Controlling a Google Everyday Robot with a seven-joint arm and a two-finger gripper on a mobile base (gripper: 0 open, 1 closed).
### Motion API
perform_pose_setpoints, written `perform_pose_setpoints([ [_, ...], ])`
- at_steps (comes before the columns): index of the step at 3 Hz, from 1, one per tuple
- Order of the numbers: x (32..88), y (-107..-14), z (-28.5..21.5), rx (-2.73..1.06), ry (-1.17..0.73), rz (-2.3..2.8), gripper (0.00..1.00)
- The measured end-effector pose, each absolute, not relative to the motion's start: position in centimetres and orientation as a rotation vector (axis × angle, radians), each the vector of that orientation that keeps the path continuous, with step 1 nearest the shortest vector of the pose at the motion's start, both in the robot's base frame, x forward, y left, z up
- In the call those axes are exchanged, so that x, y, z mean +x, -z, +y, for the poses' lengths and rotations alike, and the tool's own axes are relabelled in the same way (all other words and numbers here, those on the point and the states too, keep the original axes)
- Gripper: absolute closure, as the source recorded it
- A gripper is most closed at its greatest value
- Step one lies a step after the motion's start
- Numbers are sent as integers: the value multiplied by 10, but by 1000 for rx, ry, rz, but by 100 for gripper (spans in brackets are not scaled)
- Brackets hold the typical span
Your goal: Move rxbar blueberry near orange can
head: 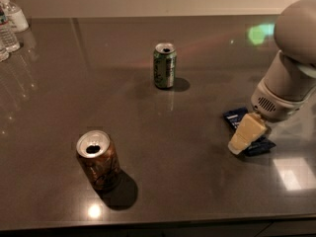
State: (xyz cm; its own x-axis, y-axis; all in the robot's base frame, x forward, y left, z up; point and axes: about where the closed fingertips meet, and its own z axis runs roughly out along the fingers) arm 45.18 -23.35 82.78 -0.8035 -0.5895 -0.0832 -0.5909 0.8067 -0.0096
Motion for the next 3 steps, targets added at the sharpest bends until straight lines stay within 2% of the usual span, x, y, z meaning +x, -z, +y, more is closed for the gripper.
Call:
perform_pose_setpoints([
  [1, 451, -826, -234, -968, -7, 2911, 51],
  [3, 451, -831, -234, -968, -7, 2911, 95],
])
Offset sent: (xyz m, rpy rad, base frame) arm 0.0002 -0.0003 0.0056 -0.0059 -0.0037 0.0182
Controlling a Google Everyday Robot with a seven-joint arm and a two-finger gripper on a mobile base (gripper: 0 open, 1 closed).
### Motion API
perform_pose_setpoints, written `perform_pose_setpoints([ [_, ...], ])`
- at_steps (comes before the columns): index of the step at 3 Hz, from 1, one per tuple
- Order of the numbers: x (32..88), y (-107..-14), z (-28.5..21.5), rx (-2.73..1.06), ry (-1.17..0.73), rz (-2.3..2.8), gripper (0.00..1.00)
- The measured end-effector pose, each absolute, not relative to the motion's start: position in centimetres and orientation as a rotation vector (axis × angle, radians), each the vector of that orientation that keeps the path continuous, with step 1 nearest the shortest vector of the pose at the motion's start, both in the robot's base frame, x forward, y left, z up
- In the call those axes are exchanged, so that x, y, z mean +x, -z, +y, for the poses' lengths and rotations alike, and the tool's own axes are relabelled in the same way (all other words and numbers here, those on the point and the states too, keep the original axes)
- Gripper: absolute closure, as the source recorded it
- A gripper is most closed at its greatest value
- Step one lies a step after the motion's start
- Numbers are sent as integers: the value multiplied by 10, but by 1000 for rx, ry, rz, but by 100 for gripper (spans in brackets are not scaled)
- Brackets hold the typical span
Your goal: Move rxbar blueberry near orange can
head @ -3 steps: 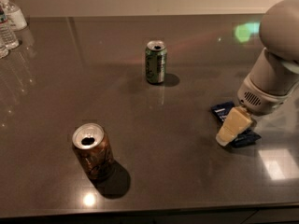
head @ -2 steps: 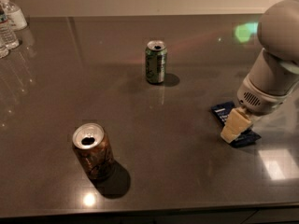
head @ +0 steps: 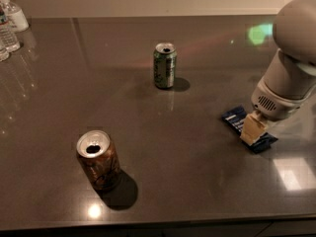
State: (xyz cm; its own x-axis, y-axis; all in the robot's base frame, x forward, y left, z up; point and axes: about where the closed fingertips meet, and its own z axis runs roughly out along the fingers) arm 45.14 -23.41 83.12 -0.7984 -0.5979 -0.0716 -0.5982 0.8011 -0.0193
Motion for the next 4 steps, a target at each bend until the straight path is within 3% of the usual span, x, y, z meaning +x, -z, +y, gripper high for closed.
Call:
perform_pose_setpoints([
  [1, 447, -843, -208, -1097, -66, 2852, 100],
  [4, 421, -846, -78, -1617, -288, 2611, 100],
])
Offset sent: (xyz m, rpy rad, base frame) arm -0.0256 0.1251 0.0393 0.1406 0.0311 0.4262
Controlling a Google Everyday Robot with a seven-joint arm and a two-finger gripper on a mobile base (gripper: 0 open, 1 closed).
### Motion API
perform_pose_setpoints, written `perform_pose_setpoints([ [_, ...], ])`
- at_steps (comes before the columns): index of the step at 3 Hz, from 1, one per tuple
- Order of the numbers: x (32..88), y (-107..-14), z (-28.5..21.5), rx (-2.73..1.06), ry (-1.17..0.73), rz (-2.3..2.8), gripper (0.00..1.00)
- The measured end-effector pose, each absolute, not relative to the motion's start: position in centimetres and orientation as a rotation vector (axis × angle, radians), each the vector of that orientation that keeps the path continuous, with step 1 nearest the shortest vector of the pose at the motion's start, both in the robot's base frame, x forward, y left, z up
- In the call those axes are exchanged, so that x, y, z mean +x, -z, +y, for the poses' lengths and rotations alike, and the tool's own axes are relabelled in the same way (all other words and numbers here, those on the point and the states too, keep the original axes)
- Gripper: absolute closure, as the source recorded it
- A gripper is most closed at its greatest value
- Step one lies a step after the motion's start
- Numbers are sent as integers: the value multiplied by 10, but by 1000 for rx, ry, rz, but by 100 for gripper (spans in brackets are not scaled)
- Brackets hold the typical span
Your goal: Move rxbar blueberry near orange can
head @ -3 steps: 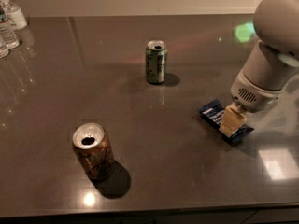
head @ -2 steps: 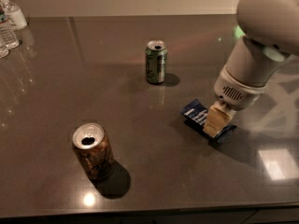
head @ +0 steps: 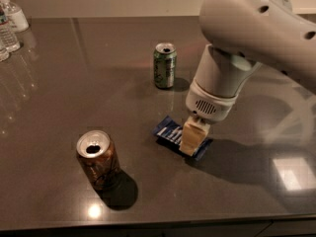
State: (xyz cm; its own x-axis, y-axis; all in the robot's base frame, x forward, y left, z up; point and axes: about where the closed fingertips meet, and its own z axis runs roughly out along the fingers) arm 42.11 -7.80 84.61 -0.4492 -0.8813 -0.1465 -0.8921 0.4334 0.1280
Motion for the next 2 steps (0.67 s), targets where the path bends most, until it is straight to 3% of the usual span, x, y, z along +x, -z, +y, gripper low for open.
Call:
perform_pose_setpoints([
  [2, 403, -841, -30, -1743, -386, 2537, 100],
])
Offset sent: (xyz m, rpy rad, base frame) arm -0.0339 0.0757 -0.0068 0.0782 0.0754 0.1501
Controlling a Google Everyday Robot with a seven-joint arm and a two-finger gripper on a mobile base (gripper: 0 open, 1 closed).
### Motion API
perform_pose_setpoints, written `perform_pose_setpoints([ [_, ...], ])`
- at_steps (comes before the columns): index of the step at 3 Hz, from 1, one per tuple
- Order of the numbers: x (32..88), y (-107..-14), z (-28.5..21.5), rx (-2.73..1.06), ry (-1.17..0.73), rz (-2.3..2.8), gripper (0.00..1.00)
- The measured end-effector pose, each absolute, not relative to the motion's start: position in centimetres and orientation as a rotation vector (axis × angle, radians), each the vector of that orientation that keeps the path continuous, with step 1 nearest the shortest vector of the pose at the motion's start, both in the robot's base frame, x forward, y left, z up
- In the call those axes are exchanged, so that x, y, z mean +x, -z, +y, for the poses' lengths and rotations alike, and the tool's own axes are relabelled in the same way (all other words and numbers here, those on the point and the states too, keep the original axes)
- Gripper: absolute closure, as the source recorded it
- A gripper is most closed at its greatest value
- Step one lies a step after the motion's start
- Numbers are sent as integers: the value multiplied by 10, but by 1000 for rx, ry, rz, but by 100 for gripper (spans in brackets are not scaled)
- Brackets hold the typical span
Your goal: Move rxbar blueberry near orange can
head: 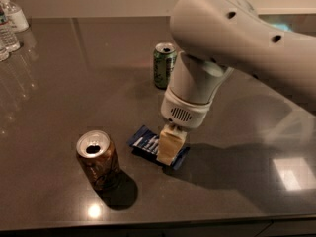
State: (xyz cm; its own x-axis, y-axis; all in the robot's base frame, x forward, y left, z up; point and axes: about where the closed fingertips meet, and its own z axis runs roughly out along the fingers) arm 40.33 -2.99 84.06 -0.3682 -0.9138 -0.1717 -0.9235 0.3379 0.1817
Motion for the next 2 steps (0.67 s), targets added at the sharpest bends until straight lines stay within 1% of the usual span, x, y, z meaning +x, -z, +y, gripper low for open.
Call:
perform_pose_setpoints([
  [1, 393, -840, -13, -1782, -415, 2515, 84],
  [2, 385, -840, -3, -1804, -433, 2502, 61],
])
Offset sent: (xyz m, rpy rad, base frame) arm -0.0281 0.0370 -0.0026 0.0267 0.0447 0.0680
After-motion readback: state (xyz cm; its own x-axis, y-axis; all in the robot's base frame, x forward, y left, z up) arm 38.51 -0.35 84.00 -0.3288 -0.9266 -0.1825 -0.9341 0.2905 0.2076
